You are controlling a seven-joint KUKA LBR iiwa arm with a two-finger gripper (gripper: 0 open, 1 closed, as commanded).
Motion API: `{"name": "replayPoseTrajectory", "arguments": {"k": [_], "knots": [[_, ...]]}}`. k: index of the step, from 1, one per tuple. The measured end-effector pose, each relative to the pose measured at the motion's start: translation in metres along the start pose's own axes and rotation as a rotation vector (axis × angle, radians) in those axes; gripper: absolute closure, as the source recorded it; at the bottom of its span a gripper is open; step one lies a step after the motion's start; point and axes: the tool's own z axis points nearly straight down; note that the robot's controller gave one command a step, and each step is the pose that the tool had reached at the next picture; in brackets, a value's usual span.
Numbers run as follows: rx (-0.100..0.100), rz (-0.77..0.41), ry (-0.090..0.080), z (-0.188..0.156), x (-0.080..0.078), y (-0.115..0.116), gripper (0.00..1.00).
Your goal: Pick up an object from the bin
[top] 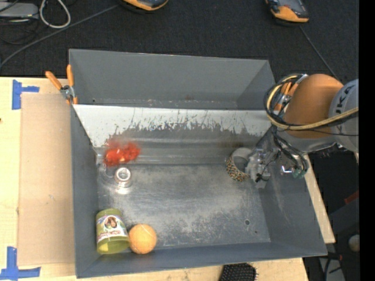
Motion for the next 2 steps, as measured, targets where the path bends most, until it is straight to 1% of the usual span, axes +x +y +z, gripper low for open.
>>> {"name": "replayPoseTrajectory", "arguments": {"k": [1,2], "knots": [[-0.002,0.258,-0.018,0.0066,-0.0057,-0.0036,0.0],[-0.01,0.483,-0.021,0.0123,-0.0069,0.0,0.0]]}}
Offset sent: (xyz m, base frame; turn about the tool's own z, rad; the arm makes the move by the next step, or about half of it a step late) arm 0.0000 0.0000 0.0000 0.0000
